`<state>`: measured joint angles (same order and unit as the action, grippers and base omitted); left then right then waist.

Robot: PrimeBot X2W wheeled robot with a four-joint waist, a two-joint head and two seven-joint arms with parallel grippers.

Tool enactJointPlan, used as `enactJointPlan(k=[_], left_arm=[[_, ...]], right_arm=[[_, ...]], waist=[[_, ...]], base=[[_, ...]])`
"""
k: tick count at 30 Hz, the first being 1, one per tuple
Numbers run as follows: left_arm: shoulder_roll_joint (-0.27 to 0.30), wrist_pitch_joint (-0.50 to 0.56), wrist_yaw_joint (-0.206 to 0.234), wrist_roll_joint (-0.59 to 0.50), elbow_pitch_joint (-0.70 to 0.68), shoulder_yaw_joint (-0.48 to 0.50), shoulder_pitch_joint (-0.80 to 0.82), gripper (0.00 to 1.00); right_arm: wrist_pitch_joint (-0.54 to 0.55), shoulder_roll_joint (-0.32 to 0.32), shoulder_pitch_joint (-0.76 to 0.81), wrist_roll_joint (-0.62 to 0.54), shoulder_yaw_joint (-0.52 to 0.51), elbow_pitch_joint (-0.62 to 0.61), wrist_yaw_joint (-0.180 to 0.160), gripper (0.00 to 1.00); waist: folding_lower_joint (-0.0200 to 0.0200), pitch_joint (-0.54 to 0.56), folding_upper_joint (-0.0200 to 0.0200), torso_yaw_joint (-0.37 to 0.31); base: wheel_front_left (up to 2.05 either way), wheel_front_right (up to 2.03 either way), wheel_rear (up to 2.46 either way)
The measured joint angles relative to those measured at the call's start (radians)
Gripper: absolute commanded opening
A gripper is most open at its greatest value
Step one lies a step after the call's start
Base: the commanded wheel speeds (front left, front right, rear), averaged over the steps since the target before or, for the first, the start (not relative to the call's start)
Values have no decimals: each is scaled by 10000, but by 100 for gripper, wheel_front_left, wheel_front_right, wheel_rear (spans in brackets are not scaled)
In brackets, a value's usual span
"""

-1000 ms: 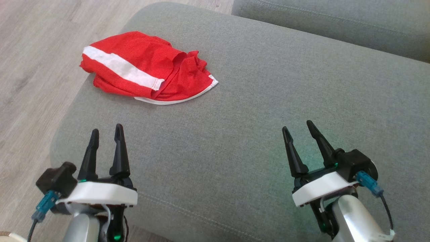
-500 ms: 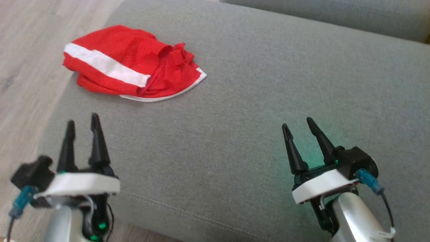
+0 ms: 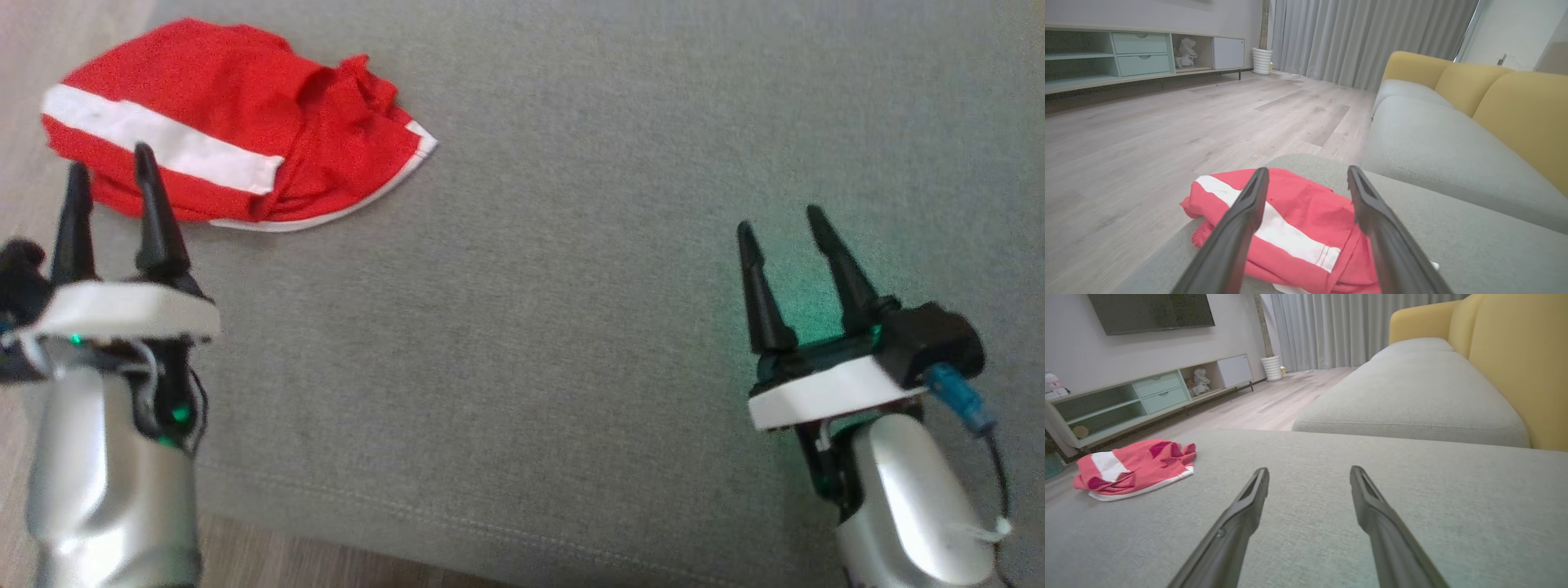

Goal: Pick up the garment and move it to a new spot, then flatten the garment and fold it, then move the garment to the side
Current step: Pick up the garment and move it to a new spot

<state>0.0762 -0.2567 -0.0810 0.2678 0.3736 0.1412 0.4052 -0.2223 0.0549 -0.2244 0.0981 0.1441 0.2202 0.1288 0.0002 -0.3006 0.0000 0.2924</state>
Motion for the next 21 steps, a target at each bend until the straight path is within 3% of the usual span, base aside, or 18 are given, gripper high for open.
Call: enactJointPlan(k=[14,21], left_arm=[[1484,2059,-84,-594,4707,-604,3353,100],[1766,3118,-173,-744,6215,-961,4178,100]], right_arm=[[573,2,-369,-355,-481,-1544,0,100],[662,2,-384,-355,-491,-1732,0,100]], waist=[[0,-1287,0,-951],[-1,-1614,0,-1351]], base=[[0,0,0],[0,0,0]])
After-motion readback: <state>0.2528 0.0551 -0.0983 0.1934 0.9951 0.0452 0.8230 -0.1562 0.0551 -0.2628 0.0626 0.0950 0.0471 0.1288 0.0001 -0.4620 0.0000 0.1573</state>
